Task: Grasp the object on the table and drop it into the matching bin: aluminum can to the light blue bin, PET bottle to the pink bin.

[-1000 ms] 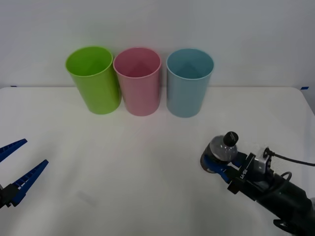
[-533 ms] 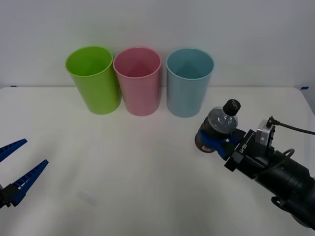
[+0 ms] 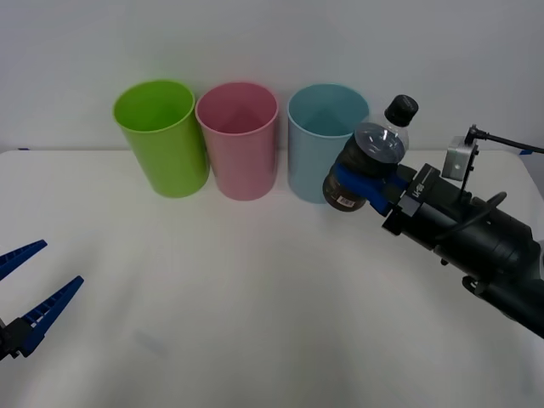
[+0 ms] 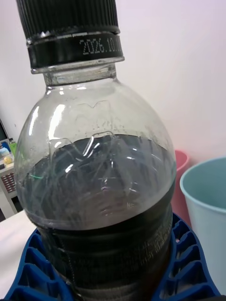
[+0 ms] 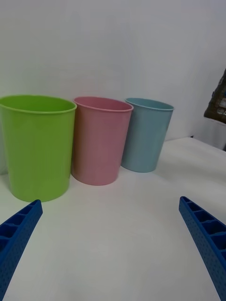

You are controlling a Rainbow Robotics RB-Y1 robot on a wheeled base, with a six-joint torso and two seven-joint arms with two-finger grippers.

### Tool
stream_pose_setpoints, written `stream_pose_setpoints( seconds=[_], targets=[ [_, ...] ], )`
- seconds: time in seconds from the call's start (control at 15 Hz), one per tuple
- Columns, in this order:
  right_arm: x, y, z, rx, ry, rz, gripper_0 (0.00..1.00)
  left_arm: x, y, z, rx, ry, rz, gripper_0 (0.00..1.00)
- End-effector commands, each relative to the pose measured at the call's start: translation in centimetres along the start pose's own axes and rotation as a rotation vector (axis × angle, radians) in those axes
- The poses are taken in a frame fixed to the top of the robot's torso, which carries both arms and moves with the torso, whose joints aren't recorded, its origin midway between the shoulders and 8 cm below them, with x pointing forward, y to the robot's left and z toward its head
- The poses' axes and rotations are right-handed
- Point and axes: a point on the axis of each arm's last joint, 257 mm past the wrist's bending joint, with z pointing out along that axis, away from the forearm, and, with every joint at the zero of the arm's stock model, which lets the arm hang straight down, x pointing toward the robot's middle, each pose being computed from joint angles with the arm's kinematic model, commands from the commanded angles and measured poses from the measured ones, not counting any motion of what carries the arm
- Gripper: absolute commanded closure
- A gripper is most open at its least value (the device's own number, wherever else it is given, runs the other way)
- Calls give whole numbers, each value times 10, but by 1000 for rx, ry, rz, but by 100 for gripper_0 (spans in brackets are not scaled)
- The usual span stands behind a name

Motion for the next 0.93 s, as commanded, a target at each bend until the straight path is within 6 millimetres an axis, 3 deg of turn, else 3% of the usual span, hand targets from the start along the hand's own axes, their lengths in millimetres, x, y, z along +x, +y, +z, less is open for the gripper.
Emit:
stream_pose_setpoints(
  seconds=[0.07,0.53,0.67,0.93],
  targets=[
    [-24,-4,19,-9,-22,4,100,0,0,0,0,0,0,0],
    [-68,1,69,-36,-53,8,100,0,0,0,0,0,0,0],
    [-72,0,90,-36,-60,13,100,0,0,0,0,0,0,0],
    [-62,-19,138,-2,-40,5,100,0,0,0,0,0,0,0]
  ],
)
